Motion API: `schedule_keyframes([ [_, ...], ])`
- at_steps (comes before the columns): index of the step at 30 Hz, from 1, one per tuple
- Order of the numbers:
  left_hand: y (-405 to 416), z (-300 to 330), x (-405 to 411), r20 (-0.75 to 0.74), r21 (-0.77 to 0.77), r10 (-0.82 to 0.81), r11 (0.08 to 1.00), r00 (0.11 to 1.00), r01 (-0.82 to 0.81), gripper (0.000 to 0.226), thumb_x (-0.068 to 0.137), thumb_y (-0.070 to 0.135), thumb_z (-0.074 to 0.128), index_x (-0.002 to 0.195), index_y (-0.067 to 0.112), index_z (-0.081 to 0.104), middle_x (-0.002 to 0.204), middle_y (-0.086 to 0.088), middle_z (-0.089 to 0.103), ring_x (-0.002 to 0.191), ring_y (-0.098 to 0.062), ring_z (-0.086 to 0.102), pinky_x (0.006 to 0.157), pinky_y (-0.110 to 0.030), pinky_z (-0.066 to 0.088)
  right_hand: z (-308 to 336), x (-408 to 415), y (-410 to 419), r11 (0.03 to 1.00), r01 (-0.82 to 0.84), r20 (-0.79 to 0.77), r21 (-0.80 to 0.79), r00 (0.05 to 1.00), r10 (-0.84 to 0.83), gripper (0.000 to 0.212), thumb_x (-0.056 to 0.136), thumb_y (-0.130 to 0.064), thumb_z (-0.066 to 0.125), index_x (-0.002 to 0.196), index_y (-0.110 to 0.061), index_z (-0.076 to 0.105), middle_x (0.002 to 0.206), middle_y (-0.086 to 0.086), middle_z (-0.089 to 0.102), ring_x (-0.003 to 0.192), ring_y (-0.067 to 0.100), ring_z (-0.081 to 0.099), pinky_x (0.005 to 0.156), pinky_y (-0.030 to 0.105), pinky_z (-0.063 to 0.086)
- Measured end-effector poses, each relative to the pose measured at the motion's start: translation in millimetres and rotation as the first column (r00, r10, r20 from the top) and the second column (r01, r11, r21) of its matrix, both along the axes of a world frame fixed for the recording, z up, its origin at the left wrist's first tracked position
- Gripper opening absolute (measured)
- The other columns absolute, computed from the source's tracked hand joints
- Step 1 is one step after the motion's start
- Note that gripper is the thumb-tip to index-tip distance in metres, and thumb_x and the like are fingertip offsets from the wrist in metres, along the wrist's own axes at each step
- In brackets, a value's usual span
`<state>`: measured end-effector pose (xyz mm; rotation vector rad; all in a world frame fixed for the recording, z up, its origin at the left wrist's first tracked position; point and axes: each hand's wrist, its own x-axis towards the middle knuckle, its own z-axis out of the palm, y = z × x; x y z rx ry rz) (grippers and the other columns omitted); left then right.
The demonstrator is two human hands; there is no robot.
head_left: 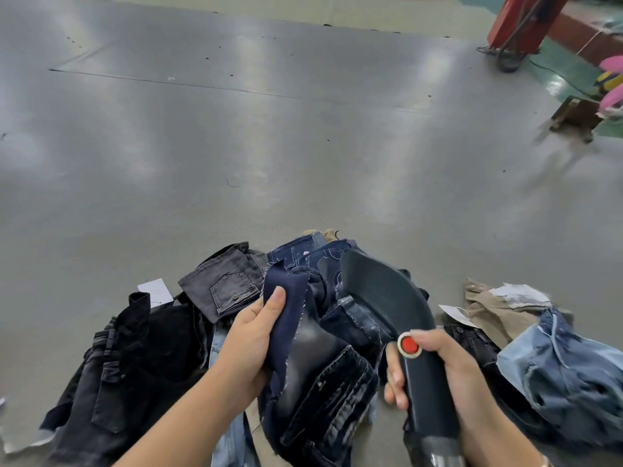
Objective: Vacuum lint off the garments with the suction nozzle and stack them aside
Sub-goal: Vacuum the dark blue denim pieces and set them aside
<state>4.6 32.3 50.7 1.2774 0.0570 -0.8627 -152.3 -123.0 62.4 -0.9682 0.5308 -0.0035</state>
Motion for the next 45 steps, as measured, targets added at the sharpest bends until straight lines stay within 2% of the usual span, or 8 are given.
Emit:
schedule_keyframes([
  [4, -1.1, 3.8, 6.2, -0.098, -0.071, 0.066, 0.995, 0.993, -0.073, 0.038, 0.074, 0.040, 0.062, 0.094, 0.009, 0.070, 0.077, -0.013, 0.070, 0.058, -0.024, 0.066, 0.049, -0.030, 0.053, 10.9, -4.4, 26.7, 0.945, -0.288, -0.164, -0.155, 0.951, 0.263, 0.033, 0.063, 0.013, 0.067, 0.087, 0.033, 0.056, 0.055, 0.030, 0.061, 0.025, 0.003, 0.048, 0.038, 0.012, 0.040],
  [10, -0.8, 3.6, 7.5, -0.156, -0.116, 0.039, 0.992, 0.987, -0.058, 0.045, 0.070, 0.043, 0.061, 0.101, 0.013, 0.071, 0.088, -0.017, 0.074, 0.067, -0.027, 0.072, 0.049, -0.031, 0.055, 2.2, 2.7, 33.5, 0.994, -0.083, -0.151, -0.077, 0.986, 0.070, 0.078, 0.042, 0.017, 0.035, 0.117, -0.006, 0.038, 0.054, 0.026, 0.064, 0.034, 0.004, 0.057, 0.039, 0.013, 0.045],
  [14, -1.5, -0.8, 8.2, -0.138, -0.110, 0.023, 0.993, 0.990, -0.038, 0.046, 0.075, 0.043, 0.062, 0.107, 0.010, 0.071, 0.102, -0.020, 0.072, 0.080, -0.030, 0.071, 0.064, -0.036, 0.058, 2.1, -0.2, 31.4, 0.985, -0.160, -0.058, -0.058, 0.986, 0.157, 0.054, 0.033, -0.010, 0.066, 0.084, -0.017, 0.080, 0.067, 0.007, 0.071, 0.054, 0.009, 0.066, 0.052, 0.016, 0.049],
  [26, -2.4, -2.7, -14.1, -0.018, -0.092, -0.118, 0.989, 0.993, 0.116, 0.028, 0.069, 0.041, 0.062, 0.077, 0.020, 0.079, 0.074, -0.006, 0.071, 0.058, -0.013, 0.063, 0.051, -0.020, 0.049, -1.0, 2.6, 10.7, 0.993, 0.005, -0.100, -0.115, 0.995, -0.017, 0.035, 0.057, -0.030, 0.066, 0.061, 0.001, 0.050, 0.054, 0.021, 0.051, 0.041, 0.028, 0.052, 0.045, 0.028, 0.047],
  [33, 0.8, -1.1, -5.3, -0.054, -0.111, -0.045, 0.993, 0.998, 0.039, 0.043, 0.066, 0.044, 0.069, 0.095, 0.013, 0.076, 0.110, -0.024, 0.065, 0.095, -0.034, 0.057, 0.085, -0.043, 0.043, 6.0, 1.2, -3.2, 0.991, -0.073, -0.090, -0.113, 0.994, 0.063, 0.042, 0.058, -0.038, 0.065, 0.054, 0.001, 0.053, 0.048, 0.017, 0.051, 0.043, 0.026, 0.054, 0.049, 0.027, 0.048],
  [36, -1.2, -2.4, 0.3, -0.067, -0.146, -0.021, 0.989, 0.998, 0.011, 0.030, 0.077, 0.038, 0.063, 0.090, 0.015, 0.078, 0.098, -0.017, 0.073, 0.080, -0.028, 0.071, 0.067, -0.032, 0.057, 8.3, 12.8, 12.0, 0.960, -0.242, -0.227, -0.139, 0.952, 0.207, 0.018, 0.063, -0.014, 0.072, 0.059, -0.008, 0.055, 0.033, 0.002, 0.052, 0.030, 0.008, 0.053, 0.037, 0.017, 0.044],
  [41, -2.4, -7.2, 2.3, -0.139, -0.189, -0.029, 0.982, 0.990, 0.002, 0.027, 0.081, 0.036, 0.061, 0.090, 0.016, 0.078, 0.098, -0.015, 0.074, 0.079, -0.026, 0.073, 0.057, -0.031, 0.057, 2.6, 20.3, 27.1, 0.961, -0.170, -0.284, -0.220, 0.953, 0.104, 0.051, 0.070, 0.037, 0.051, 0.045, -0.009, 0.054, 0.027, -0.001, 0.047, 0.023, -0.002, 0.045, 0.034, 0.010, 0.037],
  [45, 0.3, -10.3, 0.3, -0.143, -0.256, -0.110, 0.964, 0.984, 0.070, 0.025, 0.072, 0.037, 0.066, 0.084, 0.019, 0.079, 0.084, -0.010, 0.074, 0.071, -0.021, 0.072, 0.056, -0.026, 0.055, -4.4, 25.9, 16.7, 0.975, -0.083, -0.248, -0.207, 0.968, 0.030, 0.035, 0.090, 0.009, 0.046, 0.063, -0.013, 0.053, 0.026, -0.002, 0.045, 0.035, 0.008, 0.058, 0.038, 0.012, 0.039],
])
